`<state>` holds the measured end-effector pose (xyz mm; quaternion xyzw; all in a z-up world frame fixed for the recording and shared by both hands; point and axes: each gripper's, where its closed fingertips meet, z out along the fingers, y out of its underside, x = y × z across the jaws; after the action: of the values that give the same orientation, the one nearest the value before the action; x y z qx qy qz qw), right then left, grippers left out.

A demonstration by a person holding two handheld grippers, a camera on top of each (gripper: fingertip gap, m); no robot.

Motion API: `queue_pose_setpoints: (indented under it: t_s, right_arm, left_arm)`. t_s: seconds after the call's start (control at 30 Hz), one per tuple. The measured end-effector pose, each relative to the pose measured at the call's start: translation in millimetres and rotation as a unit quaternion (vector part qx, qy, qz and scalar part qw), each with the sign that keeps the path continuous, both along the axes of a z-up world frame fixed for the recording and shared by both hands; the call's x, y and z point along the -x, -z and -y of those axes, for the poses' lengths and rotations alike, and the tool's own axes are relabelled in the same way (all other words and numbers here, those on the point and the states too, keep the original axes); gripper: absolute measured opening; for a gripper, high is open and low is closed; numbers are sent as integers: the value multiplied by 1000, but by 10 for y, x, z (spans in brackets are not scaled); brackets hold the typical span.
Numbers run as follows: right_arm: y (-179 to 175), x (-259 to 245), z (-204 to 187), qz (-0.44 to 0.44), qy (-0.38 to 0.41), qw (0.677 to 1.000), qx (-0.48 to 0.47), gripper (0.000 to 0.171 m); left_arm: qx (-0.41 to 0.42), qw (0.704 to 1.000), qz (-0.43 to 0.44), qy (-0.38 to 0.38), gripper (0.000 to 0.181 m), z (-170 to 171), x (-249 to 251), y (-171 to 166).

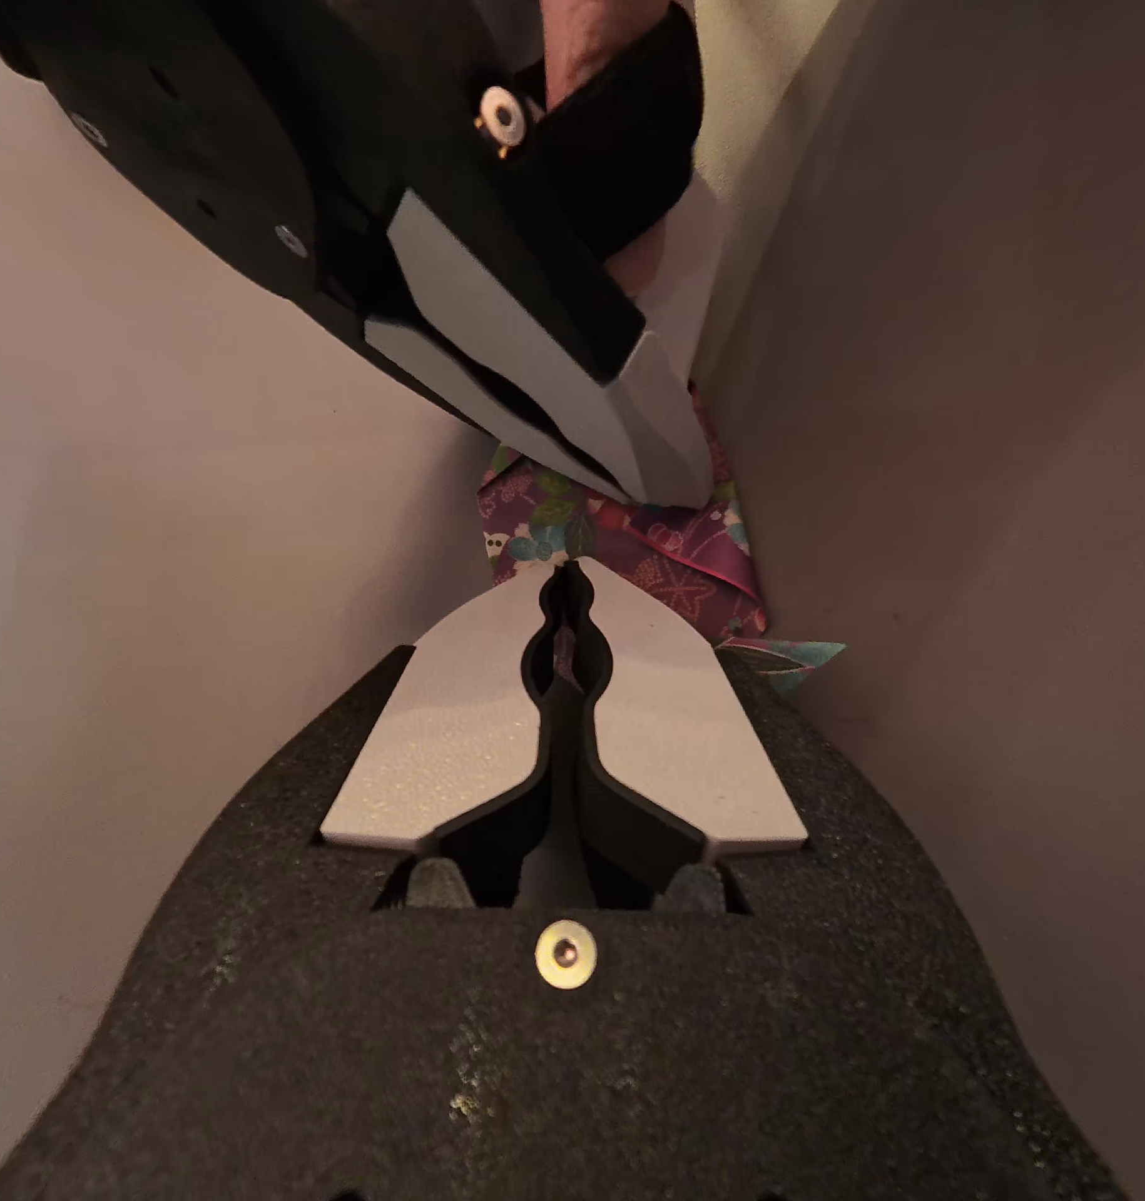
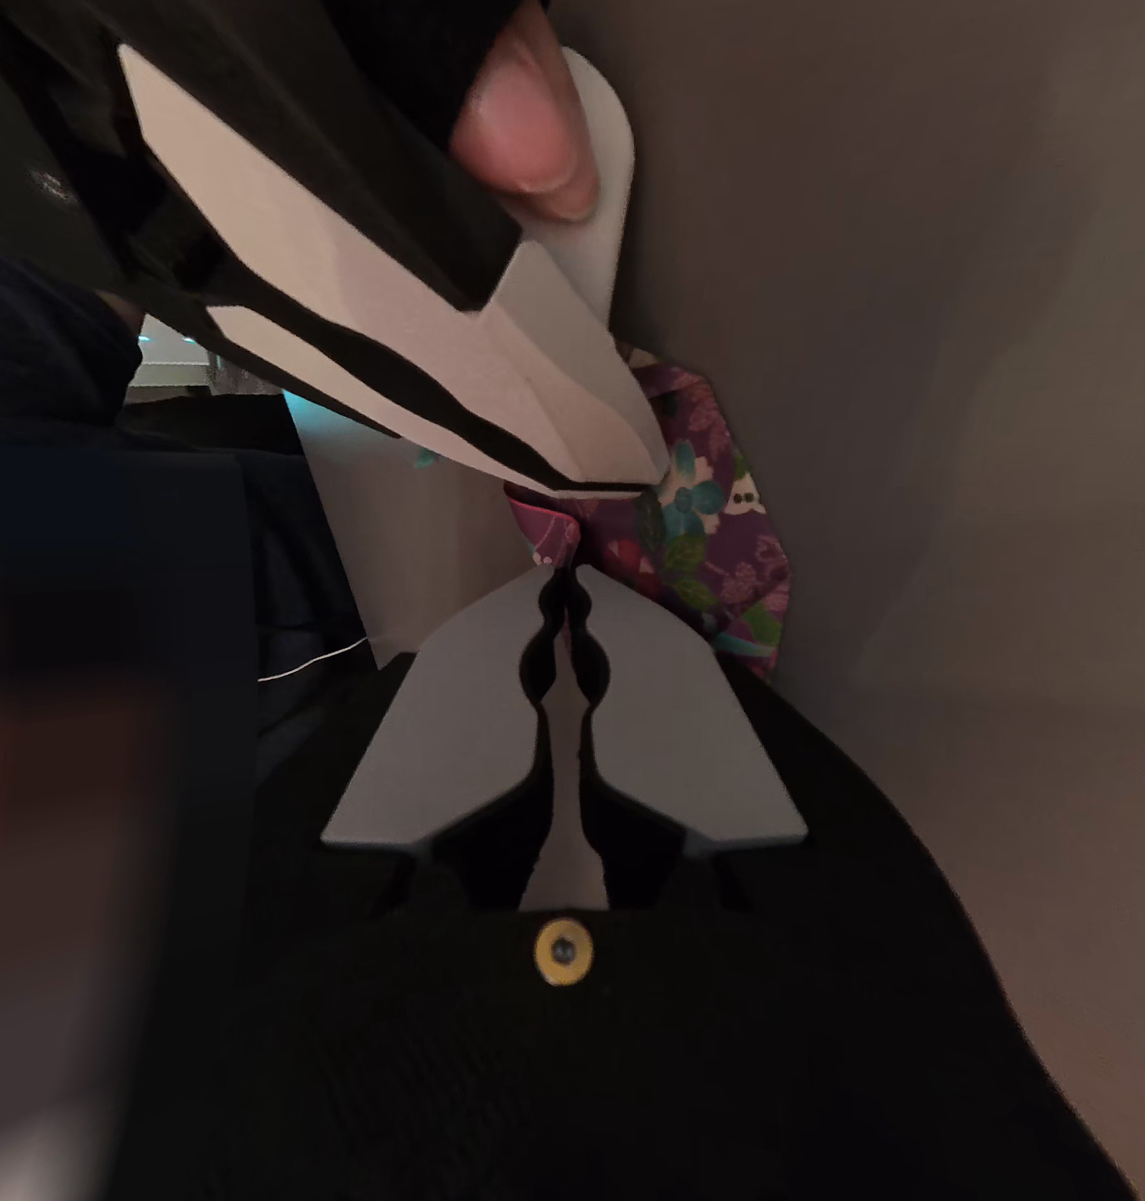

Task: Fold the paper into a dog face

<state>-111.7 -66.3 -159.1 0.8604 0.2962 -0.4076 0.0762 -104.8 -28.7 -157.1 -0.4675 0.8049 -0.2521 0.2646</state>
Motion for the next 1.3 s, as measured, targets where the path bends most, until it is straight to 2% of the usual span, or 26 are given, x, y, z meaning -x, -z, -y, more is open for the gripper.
queue_pose_setpoints:
  t_s: [0.3,1.0,1.17,1.3]
  right_arm:
    - [1,5,9,-22,-39,997,-58,2]
    - [5,-26,-54,-5,-41,995,-95,2]
    - [6,-25,-52,0,-45,994,-101,2]
    - [5,-25,-53,-3,-45,994,-97,2]
  left_arm:
    - [2,1000,0,5,1,22,10,2]
    - [-16,1000,10,17,0,49,3,0]
    - [67,997,32,13,0,149,-23,-102]
    - [94,995,41,4,0,127,-24,-184]
